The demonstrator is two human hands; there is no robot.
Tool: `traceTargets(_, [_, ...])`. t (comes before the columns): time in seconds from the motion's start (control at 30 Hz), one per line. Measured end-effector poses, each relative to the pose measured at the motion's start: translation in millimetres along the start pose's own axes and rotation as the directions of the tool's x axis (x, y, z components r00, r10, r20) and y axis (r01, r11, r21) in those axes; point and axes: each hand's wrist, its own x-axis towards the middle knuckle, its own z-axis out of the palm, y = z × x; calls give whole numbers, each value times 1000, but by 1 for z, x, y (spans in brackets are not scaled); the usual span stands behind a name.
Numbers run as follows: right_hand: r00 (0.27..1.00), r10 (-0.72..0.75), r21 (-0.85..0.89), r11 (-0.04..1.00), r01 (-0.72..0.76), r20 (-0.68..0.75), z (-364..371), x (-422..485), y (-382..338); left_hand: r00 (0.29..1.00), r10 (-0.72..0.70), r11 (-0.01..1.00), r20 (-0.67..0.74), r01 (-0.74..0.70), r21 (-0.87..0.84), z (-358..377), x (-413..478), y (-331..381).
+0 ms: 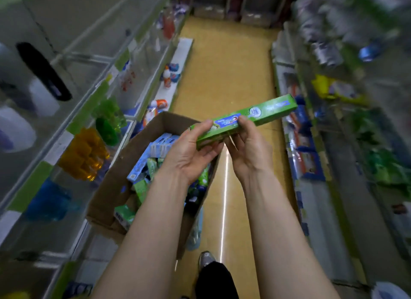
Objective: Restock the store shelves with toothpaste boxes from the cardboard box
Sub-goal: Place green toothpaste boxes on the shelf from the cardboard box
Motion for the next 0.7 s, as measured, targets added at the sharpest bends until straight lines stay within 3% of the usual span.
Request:
traceTargets(0.17, [967,-253,66,965,254,-26,-28,-54,-63,974,-42,999,221,36,29,66,-38,-20])
traceTargets(0.37, [885,-452,143,874,464,-108,-70,-112,-134,914,-110,993,391,83,87,148,-92,-55])
traceTargets(0.7, [664,-699,131,656,743,-266,-179,-217,-250,728,-253,966,637,155,207,274,-177,-169])
